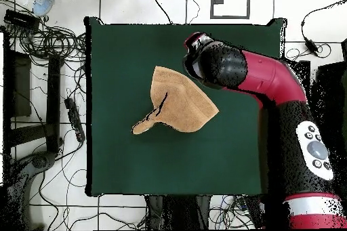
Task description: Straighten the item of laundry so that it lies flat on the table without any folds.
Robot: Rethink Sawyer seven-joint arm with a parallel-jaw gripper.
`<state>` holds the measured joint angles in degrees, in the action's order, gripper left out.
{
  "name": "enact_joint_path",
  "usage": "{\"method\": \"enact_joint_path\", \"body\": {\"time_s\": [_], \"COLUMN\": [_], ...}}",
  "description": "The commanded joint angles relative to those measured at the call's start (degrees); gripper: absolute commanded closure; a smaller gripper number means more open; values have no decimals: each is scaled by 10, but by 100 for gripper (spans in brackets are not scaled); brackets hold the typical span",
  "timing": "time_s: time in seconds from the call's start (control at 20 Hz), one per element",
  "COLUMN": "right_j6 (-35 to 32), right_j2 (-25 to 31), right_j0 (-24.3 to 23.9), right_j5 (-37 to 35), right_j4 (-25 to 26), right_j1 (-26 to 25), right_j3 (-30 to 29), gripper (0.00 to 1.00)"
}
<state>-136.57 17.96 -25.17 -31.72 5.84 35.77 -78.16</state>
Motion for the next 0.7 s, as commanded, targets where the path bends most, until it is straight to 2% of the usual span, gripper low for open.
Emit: {"method": "enact_joint_path", "body": {"time_s": [0.05,0.7], "right_j6": [37,22], "right_j2": [82,126], "right_j0": [-7,-33], "right_j5": [36,119], "right_j4": [-2,18], "right_j1": [-75,-140], "right_j3": [-80,-91], "gripper": [0,0]}}
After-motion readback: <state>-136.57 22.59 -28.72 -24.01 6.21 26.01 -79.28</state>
